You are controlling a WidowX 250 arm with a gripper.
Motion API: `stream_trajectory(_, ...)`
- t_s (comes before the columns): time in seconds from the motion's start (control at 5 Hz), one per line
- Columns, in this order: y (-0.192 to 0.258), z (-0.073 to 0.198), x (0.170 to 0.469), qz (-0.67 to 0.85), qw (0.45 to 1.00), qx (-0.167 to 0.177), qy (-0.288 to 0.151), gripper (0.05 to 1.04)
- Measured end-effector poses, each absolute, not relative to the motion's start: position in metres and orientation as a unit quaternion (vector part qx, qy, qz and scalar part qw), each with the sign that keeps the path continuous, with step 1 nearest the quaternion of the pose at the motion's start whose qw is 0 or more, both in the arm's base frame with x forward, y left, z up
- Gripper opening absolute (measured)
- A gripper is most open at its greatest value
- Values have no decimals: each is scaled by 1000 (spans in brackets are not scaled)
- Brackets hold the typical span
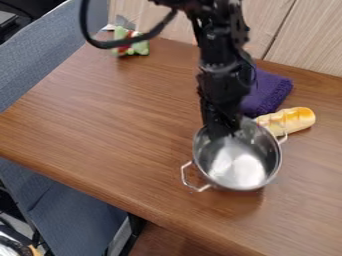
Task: Put the silver pot on top of the cloth
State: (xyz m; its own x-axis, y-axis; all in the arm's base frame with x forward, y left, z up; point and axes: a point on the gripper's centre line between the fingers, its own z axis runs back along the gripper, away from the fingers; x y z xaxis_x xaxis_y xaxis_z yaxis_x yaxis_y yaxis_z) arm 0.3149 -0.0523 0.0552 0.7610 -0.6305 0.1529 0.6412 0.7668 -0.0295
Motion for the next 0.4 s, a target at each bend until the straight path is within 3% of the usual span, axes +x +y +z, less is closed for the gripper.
stream_trajectory(0.4, -17, 105, 354, -267, 957, -23, -111, 83)
